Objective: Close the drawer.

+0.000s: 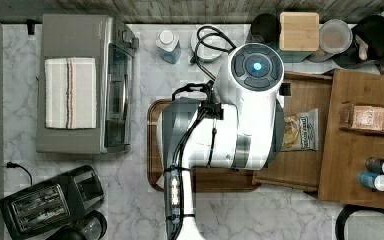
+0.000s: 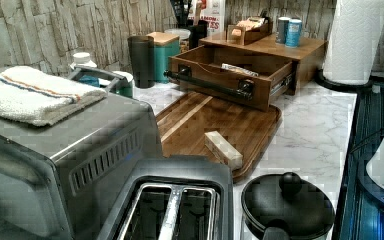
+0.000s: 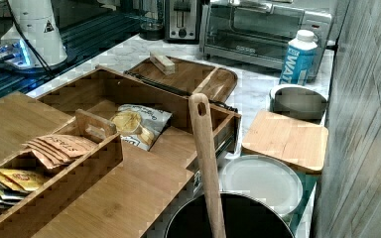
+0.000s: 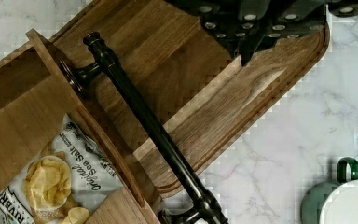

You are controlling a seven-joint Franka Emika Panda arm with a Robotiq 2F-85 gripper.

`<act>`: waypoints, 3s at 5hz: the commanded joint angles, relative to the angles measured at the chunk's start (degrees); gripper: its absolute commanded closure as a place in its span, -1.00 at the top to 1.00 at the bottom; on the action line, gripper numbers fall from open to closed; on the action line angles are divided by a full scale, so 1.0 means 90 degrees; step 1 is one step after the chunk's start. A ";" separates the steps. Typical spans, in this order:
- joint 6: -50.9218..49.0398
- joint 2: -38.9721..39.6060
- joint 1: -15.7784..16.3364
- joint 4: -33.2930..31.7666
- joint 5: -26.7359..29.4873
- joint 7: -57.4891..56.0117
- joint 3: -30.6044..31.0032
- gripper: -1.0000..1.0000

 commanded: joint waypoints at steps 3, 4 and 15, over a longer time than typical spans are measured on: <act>0.1161 0.0246 0.0174 -0.0615 -0.0166 -0.1234 0.0018 -1.00; 0.1154 0.0583 0.0093 -0.0495 -0.0408 -0.1983 0.0157 -1.00; 0.3224 0.1445 -0.0612 -0.1352 -0.0848 -0.4616 -0.0164 -1.00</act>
